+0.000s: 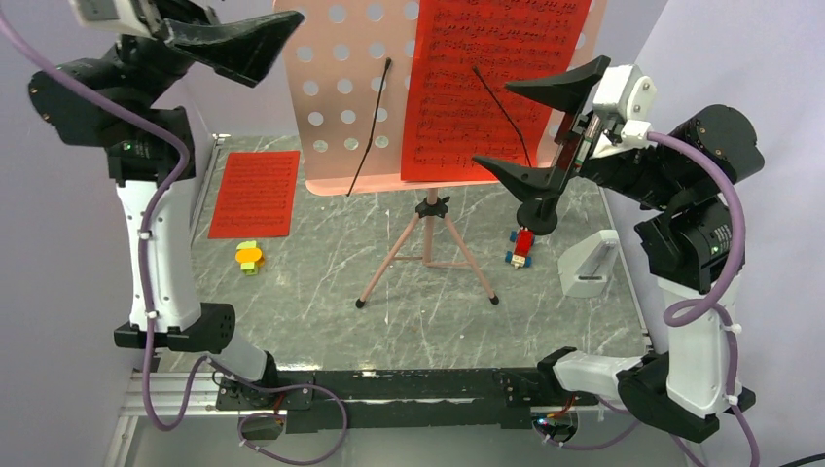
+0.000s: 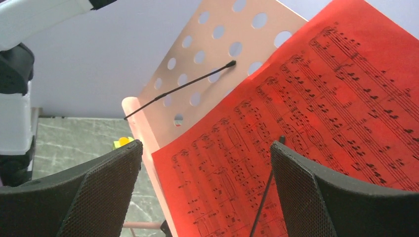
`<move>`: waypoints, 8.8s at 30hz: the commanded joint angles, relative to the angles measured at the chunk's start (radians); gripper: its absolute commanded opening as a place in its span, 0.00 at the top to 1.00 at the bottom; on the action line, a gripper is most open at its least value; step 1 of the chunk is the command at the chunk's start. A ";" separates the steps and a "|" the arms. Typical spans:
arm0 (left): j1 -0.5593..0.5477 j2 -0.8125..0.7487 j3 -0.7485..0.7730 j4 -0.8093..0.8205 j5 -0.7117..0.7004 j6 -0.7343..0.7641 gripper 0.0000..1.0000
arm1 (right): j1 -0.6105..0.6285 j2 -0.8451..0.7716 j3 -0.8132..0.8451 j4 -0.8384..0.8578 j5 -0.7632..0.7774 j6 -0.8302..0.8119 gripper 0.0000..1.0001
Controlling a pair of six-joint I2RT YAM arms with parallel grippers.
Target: Pack up the instrument practice props
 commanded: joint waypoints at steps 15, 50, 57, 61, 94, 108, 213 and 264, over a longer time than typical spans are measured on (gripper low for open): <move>-0.500 0.019 -0.019 -0.322 -0.175 0.425 0.16 | -0.124 -0.070 -0.170 0.001 0.079 0.041 0.21; -0.583 0.059 -0.036 -0.409 -0.328 0.589 0.11 | -0.193 -0.063 -0.335 0.216 -0.246 0.219 0.89; -0.583 -0.102 -0.230 -0.453 -0.203 0.748 0.08 | -0.193 -0.059 -0.334 0.184 -0.195 0.163 1.00; -0.583 -0.161 -0.237 -0.633 -0.165 0.823 0.09 | -0.193 -0.063 -0.337 0.167 -0.185 0.143 1.00; -0.578 -0.554 -0.877 -1.383 -0.295 1.314 0.16 | -0.192 -0.376 -0.660 0.156 -0.121 -0.157 0.00; -0.578 -0.635 -1.125 -1.311 -0.374 1.251 0.14 | -0.190 -0.372 -0.679 0.087 -0.165 -0.210 0.00; -0.354 -0.086 -1.442 -0.291 -0.108 0.585 0.23 | -0.138 0.005 -1.222 0.297 -0.046 -0.150 0.37; -0.291 -0.142 -1.302 -0.676 -0.256 0.987 0.24 | -0.330 -0.086 -1.197 0.246 -0.246 0.083 0.39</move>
